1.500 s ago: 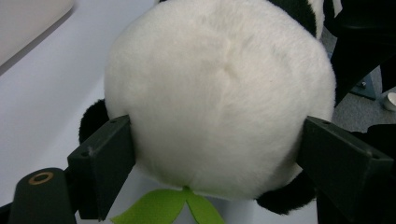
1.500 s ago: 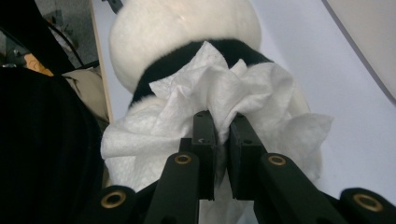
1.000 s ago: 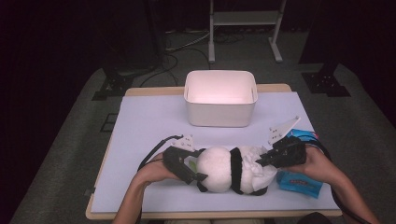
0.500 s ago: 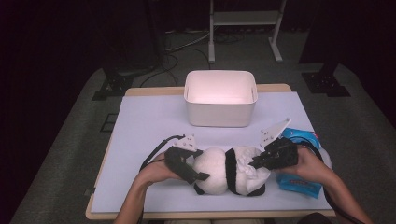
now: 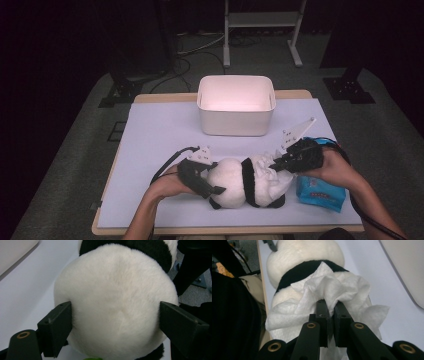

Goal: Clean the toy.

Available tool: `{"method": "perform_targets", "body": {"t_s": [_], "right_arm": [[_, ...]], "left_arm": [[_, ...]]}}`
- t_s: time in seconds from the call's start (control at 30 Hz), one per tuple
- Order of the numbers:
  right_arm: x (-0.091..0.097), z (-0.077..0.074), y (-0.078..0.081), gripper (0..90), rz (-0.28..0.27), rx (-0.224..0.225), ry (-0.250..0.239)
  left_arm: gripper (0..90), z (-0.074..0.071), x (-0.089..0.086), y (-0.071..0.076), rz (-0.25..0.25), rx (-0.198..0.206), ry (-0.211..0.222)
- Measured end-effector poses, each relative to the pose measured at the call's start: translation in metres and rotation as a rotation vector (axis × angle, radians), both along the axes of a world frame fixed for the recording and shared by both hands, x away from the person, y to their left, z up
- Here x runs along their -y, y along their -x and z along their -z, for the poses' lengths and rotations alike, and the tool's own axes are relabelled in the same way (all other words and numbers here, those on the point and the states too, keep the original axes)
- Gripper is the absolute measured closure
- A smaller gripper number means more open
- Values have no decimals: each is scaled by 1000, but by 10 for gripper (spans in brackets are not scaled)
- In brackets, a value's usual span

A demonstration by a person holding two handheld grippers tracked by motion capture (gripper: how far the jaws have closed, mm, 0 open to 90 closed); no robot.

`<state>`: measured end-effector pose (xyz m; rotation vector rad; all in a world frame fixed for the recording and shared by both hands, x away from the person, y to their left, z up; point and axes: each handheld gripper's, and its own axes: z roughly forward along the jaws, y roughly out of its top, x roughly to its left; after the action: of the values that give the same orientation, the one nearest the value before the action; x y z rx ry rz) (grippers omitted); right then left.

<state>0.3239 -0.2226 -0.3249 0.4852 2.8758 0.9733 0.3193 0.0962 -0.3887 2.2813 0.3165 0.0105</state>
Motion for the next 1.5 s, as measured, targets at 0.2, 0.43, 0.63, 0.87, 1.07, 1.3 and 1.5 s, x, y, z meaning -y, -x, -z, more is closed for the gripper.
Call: {"method": "perform_targets", "body": {"t_s": [0.2, 0.43, 0.63, 0.87, 1.07, 1.3, 1.5], "right_arm": [[12, 3, -10, 831, 43, -12, -22], [23, 13, -12, 832, 78, -55, -58], [25, 19, -2, 836, 79, -62, -73], [28, 21, 8, 841, 68, -59, -75], [29, 16, 4, 838, 74, -65, -92], [4, 5, -10, 836, 7, -61, -48], [-27, 3, -21, 836, -44, -78, -6]], "left_arm": [[136, 0, 0, 0, -1, -1, 6], [134, 0, 0, -1, 1, -5, 16], [124, -4, -2, -2, -4, -20, 35], [110, -5, 1, -2, -14, -1, 54], [186, -2, 2, -3, -9, -2, 55], [185, -2, 2, -2, -10, -2, 46], [184, -2, 3, -1, -12, 0, 37]]}}
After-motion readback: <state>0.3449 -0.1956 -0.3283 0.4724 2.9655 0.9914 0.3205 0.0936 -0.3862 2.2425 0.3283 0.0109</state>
